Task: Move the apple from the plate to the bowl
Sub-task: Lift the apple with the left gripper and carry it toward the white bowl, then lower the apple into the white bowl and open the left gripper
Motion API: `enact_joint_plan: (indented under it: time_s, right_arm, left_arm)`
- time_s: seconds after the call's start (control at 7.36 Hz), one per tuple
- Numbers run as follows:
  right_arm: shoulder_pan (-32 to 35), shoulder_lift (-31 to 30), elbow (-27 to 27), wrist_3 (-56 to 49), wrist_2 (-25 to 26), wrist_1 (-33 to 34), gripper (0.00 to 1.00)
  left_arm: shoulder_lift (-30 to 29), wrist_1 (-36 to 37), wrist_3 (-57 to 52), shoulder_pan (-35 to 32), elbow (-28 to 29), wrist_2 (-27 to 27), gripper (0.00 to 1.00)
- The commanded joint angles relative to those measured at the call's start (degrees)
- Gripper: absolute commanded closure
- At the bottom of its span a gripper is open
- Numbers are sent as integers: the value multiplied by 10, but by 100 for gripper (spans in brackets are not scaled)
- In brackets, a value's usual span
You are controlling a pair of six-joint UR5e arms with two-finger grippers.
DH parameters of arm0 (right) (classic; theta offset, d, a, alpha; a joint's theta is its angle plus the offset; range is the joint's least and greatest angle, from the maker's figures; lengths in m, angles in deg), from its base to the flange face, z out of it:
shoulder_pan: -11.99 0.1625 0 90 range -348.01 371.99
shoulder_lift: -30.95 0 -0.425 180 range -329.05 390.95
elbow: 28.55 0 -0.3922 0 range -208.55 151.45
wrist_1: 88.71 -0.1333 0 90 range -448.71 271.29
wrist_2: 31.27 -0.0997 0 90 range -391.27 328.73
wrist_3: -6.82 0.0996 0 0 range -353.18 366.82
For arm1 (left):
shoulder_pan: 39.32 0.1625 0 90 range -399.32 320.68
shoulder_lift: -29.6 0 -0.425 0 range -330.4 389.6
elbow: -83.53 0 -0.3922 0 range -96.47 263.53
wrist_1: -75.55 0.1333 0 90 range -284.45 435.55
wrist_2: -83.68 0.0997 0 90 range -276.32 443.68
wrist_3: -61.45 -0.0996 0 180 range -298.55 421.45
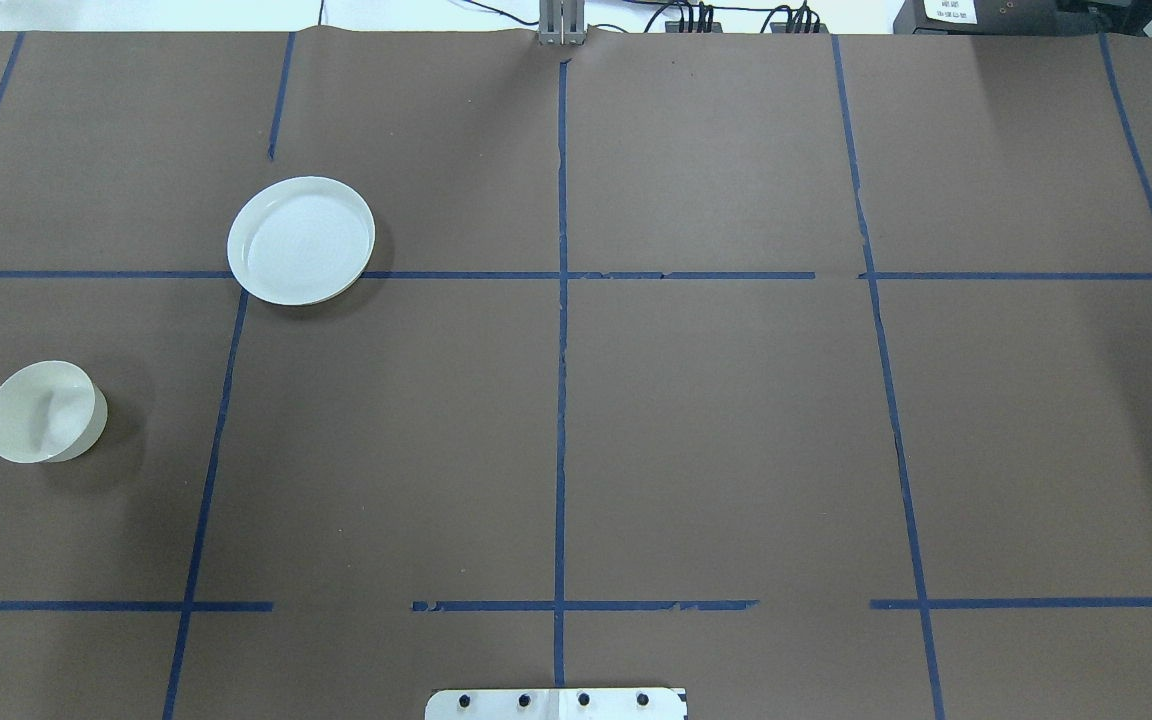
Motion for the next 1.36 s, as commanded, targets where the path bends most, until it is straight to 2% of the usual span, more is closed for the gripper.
enact_joint_plan:
  time_s: [0.0, 0.14, 0.54, 0.81, 0.95, 1.09, 1.22]
  right_arm:
    - [0, 0, 0, 0, 0, 0, 0]
    - [0, 0, 0, 0, 0, 0, 0]
    - [0, 0, 0, 0, 0, 0, 0]
    - [0, 0, 0, 0, 0, 0, 0]
    - [0, 0, 0, 0, 0, 0, 0]
    - [0, 0, 0, 0, 0, 0, 0]
    - [0, 0, 0, 0, 0, 0, 0]
  left_arm:
    - [24, -106, 114, 47, 45, 8, 67]
    - [6, -107, 156, 74, 64, 46, 65]
    - [-27, -108, 204, 137, 109, 71, 65]
    - [-27, -109, 205, 149, 116, 72, 65]
    - [-28, -110, 206, 155, 116, 72, 57]
    - [-29, -119, 206, 159, 116, 70, 42]
    - [-29, -124, 205, 159, 116, 70, 20]
